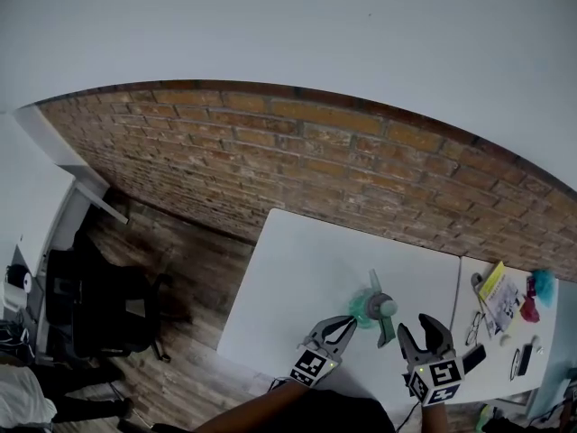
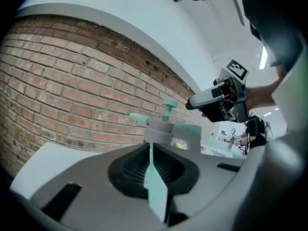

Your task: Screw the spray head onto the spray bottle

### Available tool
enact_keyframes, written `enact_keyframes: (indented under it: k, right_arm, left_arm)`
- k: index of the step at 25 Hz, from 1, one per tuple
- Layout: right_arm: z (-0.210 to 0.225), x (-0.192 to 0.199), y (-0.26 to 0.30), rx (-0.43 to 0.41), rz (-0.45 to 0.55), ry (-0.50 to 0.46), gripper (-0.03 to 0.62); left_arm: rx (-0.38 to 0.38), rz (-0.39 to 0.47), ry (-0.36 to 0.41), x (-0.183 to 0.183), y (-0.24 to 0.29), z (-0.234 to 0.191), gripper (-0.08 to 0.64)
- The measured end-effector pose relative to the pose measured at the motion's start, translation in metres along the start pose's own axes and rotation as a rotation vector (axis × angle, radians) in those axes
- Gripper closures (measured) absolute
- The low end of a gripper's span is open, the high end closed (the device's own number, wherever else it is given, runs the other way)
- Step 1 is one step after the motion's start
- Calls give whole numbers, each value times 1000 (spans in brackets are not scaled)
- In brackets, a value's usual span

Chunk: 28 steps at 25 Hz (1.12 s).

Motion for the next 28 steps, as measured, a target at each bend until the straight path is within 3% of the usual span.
enact_keyframes:
  k: [3, 6, 9, 14, 19, 25, 28]
  right_arm:
    - [7, 7, -7, -66, 84, -81, 393]
    - [27, 23, -8, -130, 141, -66, 407]
    - [44, 49, 6, -247, 136, -65, 396]
    - [44, 95, 45, -420, 64, -183, 302]
    - [20, 125, 81, -574, 17, -278, 143]
    - [14, 135, 109, -625, 51, -238, 123]
    - [6, 138, 120, -646, 47, -266, 121]
  left_arm:
    - [-41, -15, 25, -4, 1, -6, 558]
    - [-80, -9, 53, -15, 4, -14, 558]
    - [-98, -12, 73, -25, 8, -14, 558]
    - [-123, -39, 90, -31, 14, -4, 545]
    - [-163, -39, 50, -27, 13, 19, 529]
    - [-175, -27, 21, -20, 17, 40, 483]
    - [-191, -28, 19, -19, 15, 40, 474]
Point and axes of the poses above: the fingertips, and each gripper's own axes: y forward along the fingers, z to its right, x out of its underside, the point moved 1 cm from there along -y, backward along the fingers, and after that the axes turned 3 degrees about -x, right-handed, at the moved point
